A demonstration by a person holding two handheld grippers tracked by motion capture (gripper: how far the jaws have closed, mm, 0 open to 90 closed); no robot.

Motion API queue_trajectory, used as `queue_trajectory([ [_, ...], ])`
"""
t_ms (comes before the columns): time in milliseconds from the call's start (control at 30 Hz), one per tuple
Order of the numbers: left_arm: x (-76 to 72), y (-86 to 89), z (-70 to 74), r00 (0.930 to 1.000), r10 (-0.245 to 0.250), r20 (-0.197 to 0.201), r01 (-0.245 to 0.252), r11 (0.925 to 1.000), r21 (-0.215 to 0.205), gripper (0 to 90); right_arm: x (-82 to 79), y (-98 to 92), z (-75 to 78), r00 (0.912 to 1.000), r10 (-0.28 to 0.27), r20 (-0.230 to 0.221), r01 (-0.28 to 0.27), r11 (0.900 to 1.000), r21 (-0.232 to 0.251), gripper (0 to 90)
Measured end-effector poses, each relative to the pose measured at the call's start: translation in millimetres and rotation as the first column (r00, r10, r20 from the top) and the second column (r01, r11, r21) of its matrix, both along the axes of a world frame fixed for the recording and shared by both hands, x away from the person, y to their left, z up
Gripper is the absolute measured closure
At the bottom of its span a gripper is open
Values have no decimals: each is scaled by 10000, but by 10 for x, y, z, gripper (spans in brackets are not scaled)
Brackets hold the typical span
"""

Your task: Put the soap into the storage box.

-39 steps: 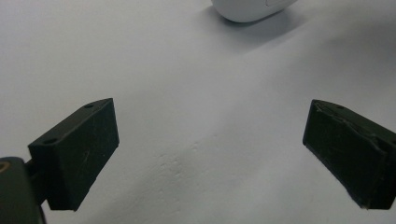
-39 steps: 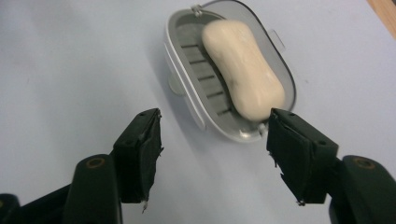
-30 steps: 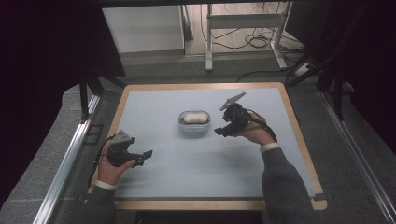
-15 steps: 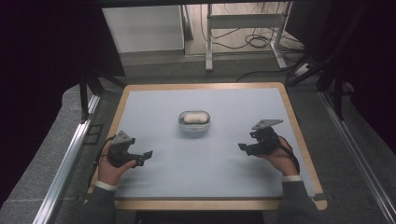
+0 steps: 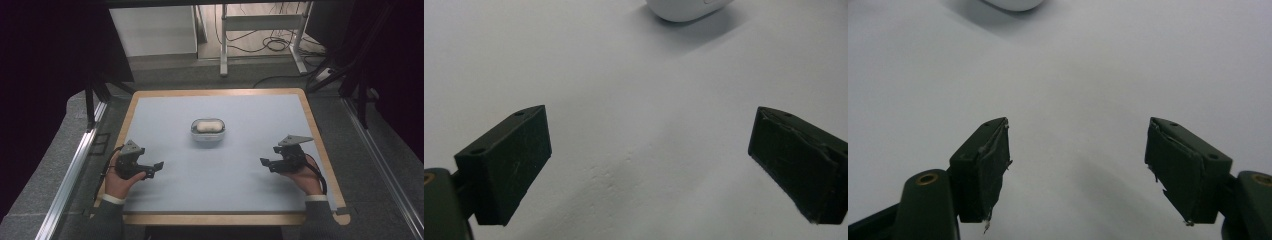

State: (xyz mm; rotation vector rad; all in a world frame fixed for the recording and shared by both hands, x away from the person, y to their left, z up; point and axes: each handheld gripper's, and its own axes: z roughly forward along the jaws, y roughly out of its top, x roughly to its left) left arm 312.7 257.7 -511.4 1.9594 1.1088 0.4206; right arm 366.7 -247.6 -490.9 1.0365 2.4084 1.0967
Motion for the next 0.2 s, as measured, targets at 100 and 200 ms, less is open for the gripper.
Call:
queue_trajectory([
  [100, -1, -1, 0, 10000, -13, -5, 13, 10000, 12, 41, -14, 18, -7, 10000, 25, 85, -24, 9999, -142, 233],
  [200, -1, -4, -1, 10000, -14, -15, 14, 10000, 30, 41, -12, 4, -5, 9997, -126, 197, 130, 9997, -183, 220],
])
